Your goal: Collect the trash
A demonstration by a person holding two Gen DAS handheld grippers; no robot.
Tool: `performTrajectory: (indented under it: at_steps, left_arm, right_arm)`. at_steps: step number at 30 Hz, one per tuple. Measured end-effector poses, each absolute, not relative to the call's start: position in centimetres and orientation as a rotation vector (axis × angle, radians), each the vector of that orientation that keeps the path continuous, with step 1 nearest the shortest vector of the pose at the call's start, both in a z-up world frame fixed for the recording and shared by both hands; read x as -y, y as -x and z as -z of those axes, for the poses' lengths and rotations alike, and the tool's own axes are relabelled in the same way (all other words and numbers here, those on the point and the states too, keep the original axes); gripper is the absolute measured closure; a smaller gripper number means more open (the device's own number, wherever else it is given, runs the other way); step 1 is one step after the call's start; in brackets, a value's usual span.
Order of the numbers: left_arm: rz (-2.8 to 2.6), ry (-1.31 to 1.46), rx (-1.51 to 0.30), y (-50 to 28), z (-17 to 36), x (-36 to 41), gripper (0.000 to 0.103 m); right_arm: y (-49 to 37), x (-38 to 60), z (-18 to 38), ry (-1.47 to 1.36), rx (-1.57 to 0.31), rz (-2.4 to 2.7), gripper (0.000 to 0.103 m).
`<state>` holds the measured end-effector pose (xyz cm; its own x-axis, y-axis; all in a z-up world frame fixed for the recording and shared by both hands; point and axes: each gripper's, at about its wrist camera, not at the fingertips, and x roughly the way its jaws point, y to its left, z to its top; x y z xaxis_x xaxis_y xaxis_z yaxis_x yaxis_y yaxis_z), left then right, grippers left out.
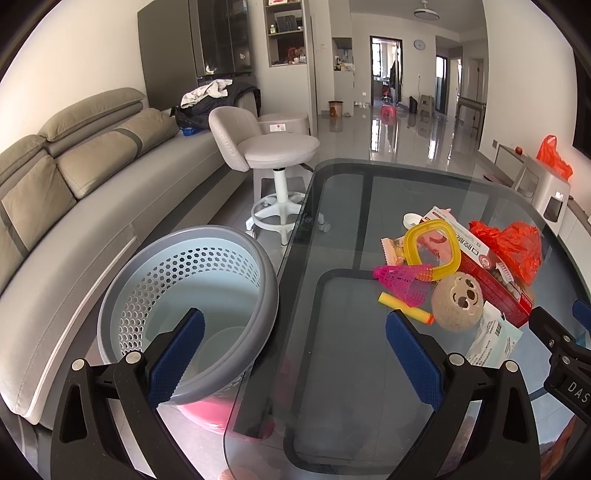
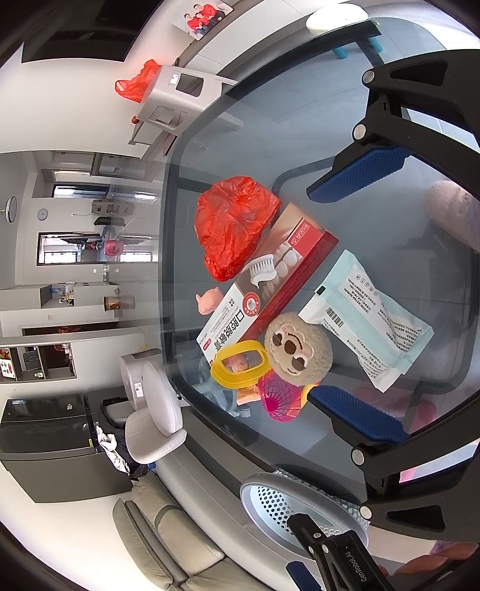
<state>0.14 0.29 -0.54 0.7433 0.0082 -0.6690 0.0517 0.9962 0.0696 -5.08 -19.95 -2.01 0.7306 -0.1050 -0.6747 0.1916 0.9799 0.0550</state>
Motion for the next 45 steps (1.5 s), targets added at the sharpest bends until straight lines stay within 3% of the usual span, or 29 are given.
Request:
performTrajectory:
  at_steps: [45]
  left_arm:
    - [0.014, -0.096, -0.734, -0.23, 0.64, -0.32, 0.006]
  right_arm:
    - [5.06, 20.29, 1.42, -0.128, -0.729, 0.166, 0.008]
